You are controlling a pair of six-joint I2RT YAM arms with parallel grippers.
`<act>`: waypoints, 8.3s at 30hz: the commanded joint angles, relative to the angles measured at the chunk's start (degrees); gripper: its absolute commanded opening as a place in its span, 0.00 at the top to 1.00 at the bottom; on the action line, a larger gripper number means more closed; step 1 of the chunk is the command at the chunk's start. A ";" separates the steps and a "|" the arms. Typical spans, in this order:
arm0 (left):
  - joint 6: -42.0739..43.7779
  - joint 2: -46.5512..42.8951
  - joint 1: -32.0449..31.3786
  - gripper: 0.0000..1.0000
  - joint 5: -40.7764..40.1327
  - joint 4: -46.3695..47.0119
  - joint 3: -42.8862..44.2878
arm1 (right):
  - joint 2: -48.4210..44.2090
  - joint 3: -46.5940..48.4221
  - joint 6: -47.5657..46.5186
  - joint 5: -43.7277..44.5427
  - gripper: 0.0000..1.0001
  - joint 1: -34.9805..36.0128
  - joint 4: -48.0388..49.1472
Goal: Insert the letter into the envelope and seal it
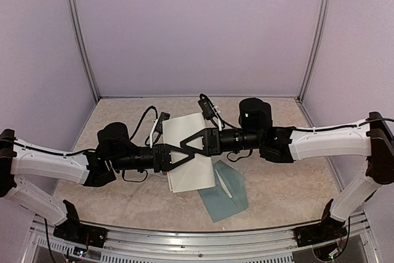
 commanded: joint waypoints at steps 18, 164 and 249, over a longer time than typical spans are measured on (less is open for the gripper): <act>0.17 0.37 -0.29 1.00 -1.60 0.99 0.33 | -1.84 -0.19 0.68 4.52 0.64 0.78 -0.48; 29.43 -4.38 0.62 0.04 3.34 -45.48 20.33 | -11.46 3.46 -24.83 -18.08 1.00 -6.71 -31.37; 34.78 -1.35 3.15 0.53 11.93 -55.56 26.49 | -10.43 9.73 -40.12 -16.49 1.00 -5.97 -59.28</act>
